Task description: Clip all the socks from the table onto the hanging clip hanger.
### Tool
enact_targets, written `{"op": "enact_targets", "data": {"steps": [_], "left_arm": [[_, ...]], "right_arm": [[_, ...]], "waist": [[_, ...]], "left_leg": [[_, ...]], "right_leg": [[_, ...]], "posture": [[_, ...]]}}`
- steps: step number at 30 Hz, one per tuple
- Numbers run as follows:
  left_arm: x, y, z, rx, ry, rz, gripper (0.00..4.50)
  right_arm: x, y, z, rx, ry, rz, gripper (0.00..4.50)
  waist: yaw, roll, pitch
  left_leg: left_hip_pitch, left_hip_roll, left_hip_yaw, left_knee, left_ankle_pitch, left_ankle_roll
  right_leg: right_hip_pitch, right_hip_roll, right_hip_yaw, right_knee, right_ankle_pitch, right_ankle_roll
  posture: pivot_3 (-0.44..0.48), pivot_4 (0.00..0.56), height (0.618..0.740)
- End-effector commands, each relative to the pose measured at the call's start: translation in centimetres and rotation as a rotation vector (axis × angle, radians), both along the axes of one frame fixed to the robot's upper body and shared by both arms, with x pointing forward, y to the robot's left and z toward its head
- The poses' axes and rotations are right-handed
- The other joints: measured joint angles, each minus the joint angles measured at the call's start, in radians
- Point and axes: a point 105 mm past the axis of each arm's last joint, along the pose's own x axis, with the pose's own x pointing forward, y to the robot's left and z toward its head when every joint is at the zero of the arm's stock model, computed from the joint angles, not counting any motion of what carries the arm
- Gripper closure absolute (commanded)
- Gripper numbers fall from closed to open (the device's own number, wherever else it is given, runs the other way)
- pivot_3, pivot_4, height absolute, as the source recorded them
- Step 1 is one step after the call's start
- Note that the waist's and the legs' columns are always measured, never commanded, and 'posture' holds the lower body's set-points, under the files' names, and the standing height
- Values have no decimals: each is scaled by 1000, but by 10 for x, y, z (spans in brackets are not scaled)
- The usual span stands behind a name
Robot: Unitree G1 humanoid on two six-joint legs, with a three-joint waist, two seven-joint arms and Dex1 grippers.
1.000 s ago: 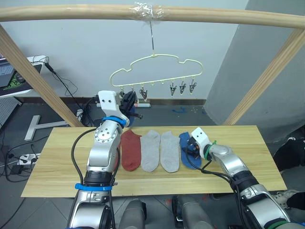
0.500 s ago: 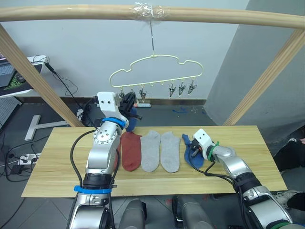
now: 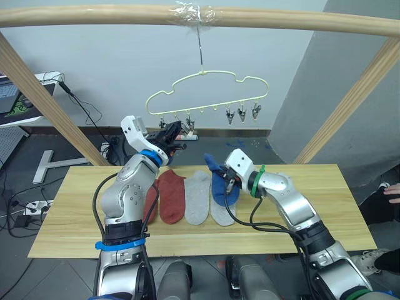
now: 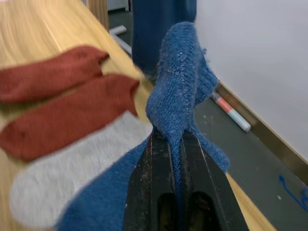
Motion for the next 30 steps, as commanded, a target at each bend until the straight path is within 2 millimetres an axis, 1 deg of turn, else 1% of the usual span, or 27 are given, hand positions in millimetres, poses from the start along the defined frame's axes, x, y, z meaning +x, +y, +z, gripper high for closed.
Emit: {"op": "enact_targets", "data": {"steps": [1, 4, 8, 16, 23, 26, 28, 29, 30], "left_arm": [[-4, 1, 2, 12, -3, 8, 4500], [-7, -3, 1, 0, 5, -10, 4500], [-10, -6, 0, -1, 8, -29, 4500], [-12, -9, -3, -4, 18, -45, 4500], [-11, -11, -3, 0, 18, -52, 4500], [-11, -12, 1, 0, -3, -62, 4500], [-13, -13, 4, -18, -22, -80, 3895], [-13, -13, 4, -16, -21, -79, 3673], [-13, -12, 4, -13, -19, -77, 3327]], "right_arm": [[11, 16, 21, 25, -64, 17, 4477], [12, 29, 29, 38, -77, 49, 4477], [17, 35, 38, 54, -104, 53, 4477], [23, 35, 52, 69, -141, 32, 4477], [27, 32, 59, 70, -162, 15, 4477], [25, 35, 60, 73, -165, 28, 4477], [24, 36, 59, 71, -162, 30, 4500], [24, 36, 58, 72, -162, 29, 4500], [24, 36, 58, 71, -162, 28, 4500]], "waist": [[1, 0, 0], [2, 0, 0], [4, 0, 0], [4, 0, 0], [4, 0, 0], [4, 0, 0], [4, 0, 0], [4, 0, 0], [4, 0, 0]], "left_leg": [[0, 0, 0, 0, 0, 0], [-1, 0, 0, 0, 0, 0], [-2, 1, -2, -1, 0, 0], [-3, 0, -1, -1, 0, 0], [-3, 1, -1, -1, 0, 0], [-3, 1, -1, -1, 0, 0], [-3, 1, -1, -1, 0, 0], [-3, 1, -1, -1, 0, 0], [-4, 1, -1, -1, 0, 0]], "right_leg": [[0, 0, 0, 0, 0, 0], [0, -1, 0, -1, 0, 0], [-1, 0, -3, -1, 0, 0], [-1, -1, -2, -1, 0, 0], [-1, -1, -2, -1, 0, 0], [-1, -1, -2, -1, 0, 0], [-2, -1, -2, -1, 0, 0], [-2, 0, -2, -1, 0, 0], [-2, 0, -2, -1, 0, 0]], "posture": [[87, 206, 740], [92, 207, 740], [95, 208, 740], [90, 208, 740], [77, 207, 740], [73, 207, 740], [73, 208, 740], [73, 208, 740], [73, 208, 740]]}}
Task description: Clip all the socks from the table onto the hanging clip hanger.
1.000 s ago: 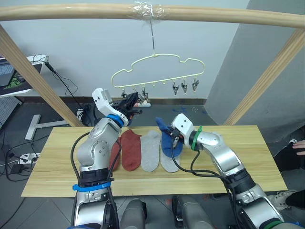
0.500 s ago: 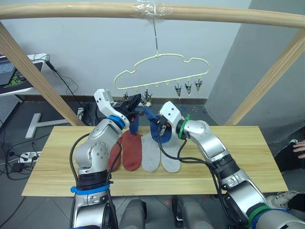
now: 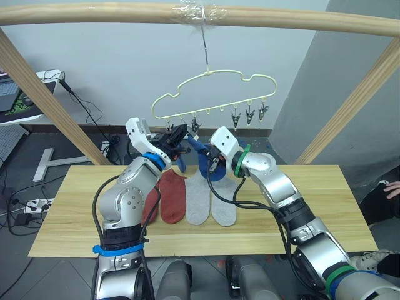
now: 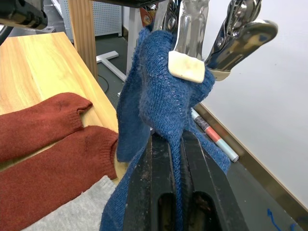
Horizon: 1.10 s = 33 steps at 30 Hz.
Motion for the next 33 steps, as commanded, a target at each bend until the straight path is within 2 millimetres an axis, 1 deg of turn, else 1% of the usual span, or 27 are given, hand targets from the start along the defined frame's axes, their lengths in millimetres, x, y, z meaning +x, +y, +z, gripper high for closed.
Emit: {"op": "enact_targets", "data": {"steps": [1, 8, 10, 11, 13, 15, 17, 18, 20, 21, 25, 26, 27, 28, 29, 32, 33], "left_arm": [[-3, 1, 5, 9, -22, -5, 2966], [-6, 11, 8, -2, -25, 0, 724], [-8, 14, 8, 14, -22, 1, 143], [-12, 18, 10, 6, -17, -4, 33], [-20, 20, 12, -5, -11, -30, 33], [-28, 19, 13, -8, -4, -66, 33], [-34, 20, 11, 17, 0, -79, 0], [-36, 20, 11, 23, 0, -78, 0], [-38, 22, 13, 25, -3, -71, 0], [-38, 23, 14, 28, -6, -67, 0], [-40, 23, 15, 46, -14, -66, 0], [-41, 22, 15, 53, -15, -68, 0], [-41, 22, 15, 57, -16, -70, 0], [-42, 21, 13, 75, -16, -72, 0], [-43, 20, 12, 97, -18, -78, 0], [-45, 19, 10, 132, -26, -83, 0], [-44, 18, 11, 145, -37, -80, 0]], "right_arm": [[0, 5, 20, 28, -66, 20, 4500], [0, 5, 19, 35, -62, 18, 4500], [0, 6, 20, 48, -54, 20, 4500], [-2, 9, 21, 75, -37, 25, 4500], [-3, 12, 23, 134, 9, 24, 4500], [-3, 13, 24, 168, 45, 22, 4500], [-5, 15, 24, 193, 73, 32, 3979], [-5, 15, 24, 202, 83, 36, 3798], [-8, 17, 22, 232, 130, 50, 3088], [-8, 17, 21, 248, 153, 53, 2805], [-11, 16, 18, 281, 212, 55, 1300], [-12, 16, 17, 286, 222, 55, 717], [-12, 15, 17, 289, 229, 55, 545], [-13, 12, 15, 296, 245, 50, 215], [-14, 8, 13, 299, 257, 44, 42], [-16, 1, 10, 301, 273, 34, 42], [-15, -6, 9, 299, 274, 19, 42]], "waist": [[0, 0, 0], [0, 0, 0], [0, 0, 0], [-1, 0, 0], [-3, 0, 0], [-2, 0, 0], [-1, 0, 0], [0, 1, 1], [1, 1, 1], [2, 1, 1], [4, 1, 1], [4, 1, 1], [5, 1, 1], [5, 1, 1], [6, 1, 1], [10, 1, 1], [11, 1, 1]], "left_leg": [[-1, 0, 0, 0, 0, 0], [-3, 0, -1, 0, 0, 0], [-3, 0, -1, 0, 0, 0], [-3, 0, -1, 0, 0, 0], [-3, 1, -1, 0, 0, 0], [-3, 1, -2, 0, 0, 0], [-4, 1, -4, 0, 0, 0], [-4, 1, -5, 0, 0, 0], [-4, 0, -6, 0, 0, 0], [-4, 0, -6, 0, 0, 0], [-4, 0, -7, 0, 0, 0], [-4, 0, -8, 0, 0, 0], [-4, 0, -8, 0, 0, 0], [-4, 0, -8, 0, 0, 0], [-5, 0, -8, 0, 0, 0], [-5, 0, -9, 0, 0, 0], [-5, 0, -9, 0, 0, 0]], "right_leg": [[-1, 0, 0, 0, 0, 0], [-2, 0, 0, -1, 0, 0], [-2, 0, -1, -1, 0, 0], [-2, 0, -1, -1, 0, 0], [-2, 0, 0, -1, 0, 0], [-3, 0, 0, -1, 0, 0], [-3, 0, -1, 0, 0, 0], [-3, 0, -1, 0, 0, 0], [-3, -1, -1, 0, 0, 0], [-3, -1, -1, 0, 0, 0], [-3, -1, -1, -1, 0, 0], [-3, -1, -1, -1, 0, 0], [-3, -1, -1, -1, 0, 0], [-3, -1, -2, -1, 0, 0], [-3, -1, -2, -1, 0, 0], [-3, -1, -2, -2, 0, 0], [-3, -1, -2, -2, 0, 0]], "posture": [[74, 208, 740], [73, 210, 740], [74, 212, 740], [74, 212, 740], [75, 215, 740], [80, 218, 740], [87, 219, 740], [87, 219, 740], [94, 221, 740], [99, 220, 740], [103, 222, 740], [103, 222, 740], [104, 222, 740], [104, 222, 740], [104, 222, 740], [104, 222, 740], [104, 222, 740]]}}
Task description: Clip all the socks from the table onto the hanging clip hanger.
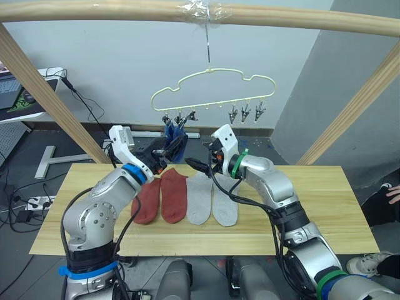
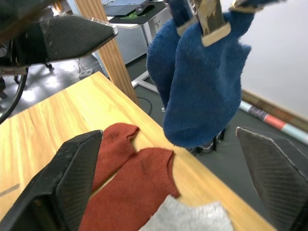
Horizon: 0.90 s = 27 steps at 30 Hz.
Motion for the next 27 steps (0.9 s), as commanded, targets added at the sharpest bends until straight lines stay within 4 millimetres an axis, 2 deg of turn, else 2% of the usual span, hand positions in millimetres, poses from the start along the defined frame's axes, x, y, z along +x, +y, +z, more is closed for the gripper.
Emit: {"op": "enact_targets", "data": {"steps": [1, 3, 7, 11, 15, 19, 23, 27], "left_arm": [[-3, -6, 14, 49, -94, -10, 0], [-3, -7, 15, 57, -104, -9, 0], [-1, -25, 15, 163, -185, -29, 0], [5, -40, 11, 251, -255, -39, 0], [17, -57, 12, 236, -296, -22, 0], [26, -60, 10, 246, -312, 16, 0], [46, -57, 5, 281, -325, 101, 0], [63, -55, 10, 305, -367, 164, 0]], "right_arm": [[-3, -11, 12, 37, -28, -5, 42], [-4, -16, 12, 34, -26, -15, 42], [0, -38, 15, 10, -67, -86, 42], [-6, -50, 24, 38, -81, -93, 42], [-16, -59, 31, 52, -100, -79, 42], [-20, -64, 35, 63, -100, -89, 42], [-20, -70, 39, 70, -108, -120, 42], [-19, -74, 43, 83, -117, -159, 42]], "waist": [[4, 0, 0], [7, 0, 0], [13, 3, 2], [15, 2, 2], [16, 3, 2], [11, 3, 2], [12, 3, 2], [12, 3, 2]], "left_leg": [[0, 0, 0, 0, 0, 0], [0, 0, 0, 0, 0, 0], [-2, 0, 1, 0, 0, 0], [-3, 0, 2, -1, 0, 0], [-3, -1, 2, -2, 0, 0], [-2, 0, 4, -2, 0, 0], [-2, 0, 6, -2, 0, 0], [-3, -1, 8, -1, 0, 0]], "right_leg": [[0, 0, 0, 0, 0, 0], [0, 0, 0, -1, 0, 0], [0, 0, 0, -4, 0, 0], [0, 0, 1, -8, 0, 0], [0, 0, 1, -8, 0, 0], [0, 0, 1, -8, 0, 0], [0, 1, 0, -7, 0, 0], [0, 1, 1, -8, 0, 1]], "posture": [[104, 222, 740], [97, 226, 740], [89, 227, 740], [77, 224, 740], [62, 222, 740], [50, 219, 740], [19, 213, 740], [-2, 207, 740]]}}
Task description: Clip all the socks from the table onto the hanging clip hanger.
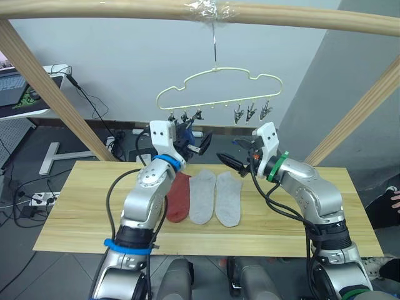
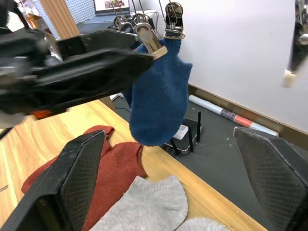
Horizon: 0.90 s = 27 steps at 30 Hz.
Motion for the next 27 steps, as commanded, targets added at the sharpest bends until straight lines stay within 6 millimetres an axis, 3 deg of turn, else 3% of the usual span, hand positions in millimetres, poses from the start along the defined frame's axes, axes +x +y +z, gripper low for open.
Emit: {"op": "enact_targets", "data": {"steps": [1, 15, 23, 27], "left_arm": [[6, 1, 17, 28, -105, 28, 0], [13, -21, 21, 37, -141, -82, 0], [-1, 3, 24, 34, -183, 10, 0], [-20, 14, 25, 29, -195, 49, 0]], "right_arm": [[-2, -4, 17, 31, -58, -23, 42], [-1, -11, 18, 33, -62, -54, 42], [-2, -13, 20, 39, -67, -63, 42], [-1, -14, 23, 48, -75, -68, 42]], "waist": [[-1, 0, 0], [-16, 0, 0], [-26, 0, 0], [-27, 0, 0]], "left_leg": [[0, 0, 1, 0, 0, 0], [0, 0, 2, 1, 0, 1], [0, 1, 2, 1, 0, 0], [0, 1, 2, 1, 0, 0]], "right_leg": [[0, 0, 1, 0, 0, 0], [0, 0, 1, 0, 1, 1], [0, 0, 2, 1, 1, 1], [0, 0, 2, 1, 1, 1]], "posture": [[-8, 204, 740], [-22, 201, 740], [-22, 204, 740], [-12, 204, 740]]}}
